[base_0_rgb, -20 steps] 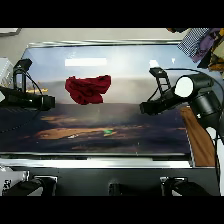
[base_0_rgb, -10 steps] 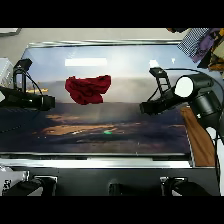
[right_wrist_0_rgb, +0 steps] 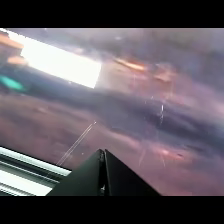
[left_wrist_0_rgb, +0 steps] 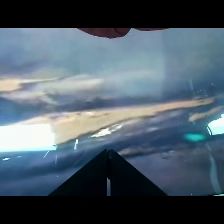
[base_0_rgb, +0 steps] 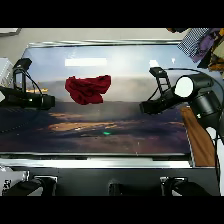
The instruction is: Fold the clothes and pants, and hang the long-sleeved shirts on hangers.
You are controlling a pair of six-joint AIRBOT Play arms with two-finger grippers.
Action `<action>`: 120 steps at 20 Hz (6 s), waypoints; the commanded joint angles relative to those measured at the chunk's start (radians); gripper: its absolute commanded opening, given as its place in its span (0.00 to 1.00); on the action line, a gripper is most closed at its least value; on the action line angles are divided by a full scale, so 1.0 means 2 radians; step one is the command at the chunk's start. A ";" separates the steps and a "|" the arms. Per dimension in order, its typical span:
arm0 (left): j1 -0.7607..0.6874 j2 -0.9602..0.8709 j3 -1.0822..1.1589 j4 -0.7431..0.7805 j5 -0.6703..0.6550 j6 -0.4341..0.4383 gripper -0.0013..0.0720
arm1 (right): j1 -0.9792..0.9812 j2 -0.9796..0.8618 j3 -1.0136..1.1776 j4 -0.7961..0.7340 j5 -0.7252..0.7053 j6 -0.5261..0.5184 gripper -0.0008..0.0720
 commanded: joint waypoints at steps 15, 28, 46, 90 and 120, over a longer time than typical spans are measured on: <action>-0.007 -0.456 0.343 0.058 0.061 -0.083 1.00 | 0.000 0.000 0.000 0.002 -0.013 0.027 0.06; -0.030 -0.453 0.387 -0.071 -0.067 -0.001 0.03 | 0.000 0.000 0.000 -0.008 0.021 0.065 0.06; -0.313 -0.500 0.356 -0.253 0.048 -0.092 0.64 | 0.000 0.109 0.000 -0.197 0.199 0.103 0.06; -0.010 -0.281 0.361 -0.235 -0.113 -0.022 0.78 | -0.272 0.059 -0.482 0.301 -0.185 -0.150 0.06; 0.009 -0.325 -0.026 -0.478 0.189 0.233 0.94 | -0.273 0.128 -0.429 0.278 -0.092 -0.093 0.06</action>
